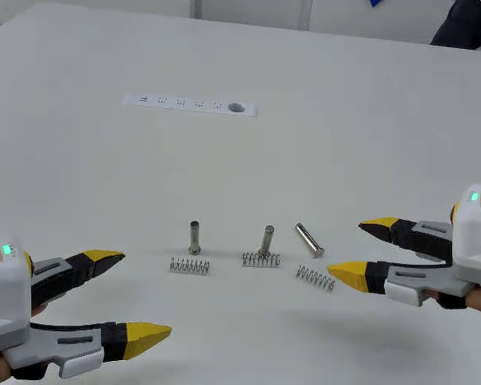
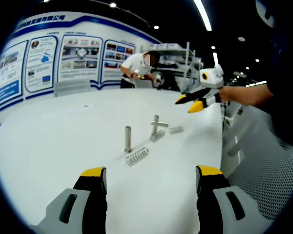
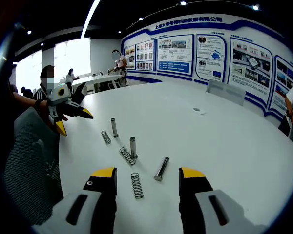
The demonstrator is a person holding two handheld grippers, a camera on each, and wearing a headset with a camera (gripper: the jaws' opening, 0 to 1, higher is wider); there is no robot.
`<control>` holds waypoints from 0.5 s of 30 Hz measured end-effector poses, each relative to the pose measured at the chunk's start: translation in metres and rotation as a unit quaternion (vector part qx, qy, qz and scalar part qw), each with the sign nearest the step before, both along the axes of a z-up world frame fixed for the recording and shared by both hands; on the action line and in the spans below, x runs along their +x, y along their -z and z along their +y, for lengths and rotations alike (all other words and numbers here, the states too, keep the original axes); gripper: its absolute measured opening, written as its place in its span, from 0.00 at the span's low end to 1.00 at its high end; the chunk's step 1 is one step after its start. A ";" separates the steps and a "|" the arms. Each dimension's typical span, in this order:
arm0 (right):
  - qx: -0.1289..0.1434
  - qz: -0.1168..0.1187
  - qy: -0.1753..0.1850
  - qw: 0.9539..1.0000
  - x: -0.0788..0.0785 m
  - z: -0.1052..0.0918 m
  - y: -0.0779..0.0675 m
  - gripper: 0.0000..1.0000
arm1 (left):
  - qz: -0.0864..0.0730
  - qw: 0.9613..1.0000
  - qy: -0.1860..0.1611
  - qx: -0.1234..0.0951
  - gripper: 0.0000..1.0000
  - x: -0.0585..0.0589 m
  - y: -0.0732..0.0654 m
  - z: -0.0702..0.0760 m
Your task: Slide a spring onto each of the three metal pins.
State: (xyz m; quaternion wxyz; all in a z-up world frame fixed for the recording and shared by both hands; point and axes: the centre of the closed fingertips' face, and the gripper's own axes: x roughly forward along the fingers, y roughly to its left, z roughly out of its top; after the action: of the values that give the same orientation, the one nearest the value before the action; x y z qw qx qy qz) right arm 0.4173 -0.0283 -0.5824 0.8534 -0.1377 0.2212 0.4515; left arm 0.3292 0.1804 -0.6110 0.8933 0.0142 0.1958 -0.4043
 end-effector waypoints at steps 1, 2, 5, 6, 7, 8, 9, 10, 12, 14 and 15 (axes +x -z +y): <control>-0.002 0.001 0.001 1.000 0.003 0.002 -0.001 0.50 | 0.001 1.000 0.000 0.000 0.76 0.000 0.000 0.000; -0.004 0.002 0.004 1.000 0.006 0.004 -0.001 0.49 | 0.001 1.000 0.000 -0.001 0.76 0.000 0.000 0.000; -0.024 0.004 0.017 1.000 0.017 0.007 0.000 0.49 | 0.000 1.000 0.000 -0.002 0.76 0.000 0.000 -0.001; -0.027 0.006 0.019 0.999 0.019 0.009 0.000 0.48 | -0.001 1.000 0.001 -0.002 0.75 0.000 -0.001 -0.001; -0.028 0.006 0.021 0.999 0.022 0.011 -0.001 0.47 | -0.001 1.000 0.001 -0.002 0.75 0.000 -0.001 -0.001; -0.031 0.008 0.025 0.999 0.025 0.014 -0.001 0.46 | -0.001 1.000 0.001 -0.002 0.75 0.000 -0.001 -0.001; -0.033 0.010 0.028 0.999 0.028 0.015 -0.001 0.43 | -0.001 1.000 0.001 -0.003 0.75 0.000 -0.001 -0.001; -0.035 0.010 0.029 0.999 0.030 0.017 -0.001 0.42 | -0.001 1.000 0.001 -0.003 0.75 0.000 -0.001 -0.001; -0.042 0.014 0.034 0.998 0.035 0.020 0.001 0.39 | 0.000 1.000 0.000 -0.004 0.75 0.000 -0.001 -0.001; -0.050 0.018 0.039 0.998 0.040 0.024 0.005 0.38 | 0.000 1.000 0.000 -0.004 0.75 0.000 -0.001 -0.001; -0.053 0.021 0.042 0.998 0.041 0.024 0.007 0.37 | 0.000 1.000 -0.001 -0.004 0.75 0.000 0.000 -0.001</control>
State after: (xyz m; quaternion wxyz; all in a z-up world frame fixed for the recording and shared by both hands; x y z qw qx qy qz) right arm 0.4586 -0.0039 -0.5897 0.8581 -0.1635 0.2685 0.4059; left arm 0.3289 0.1796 -0.6105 0.8935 0.0103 0.1942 -0.4047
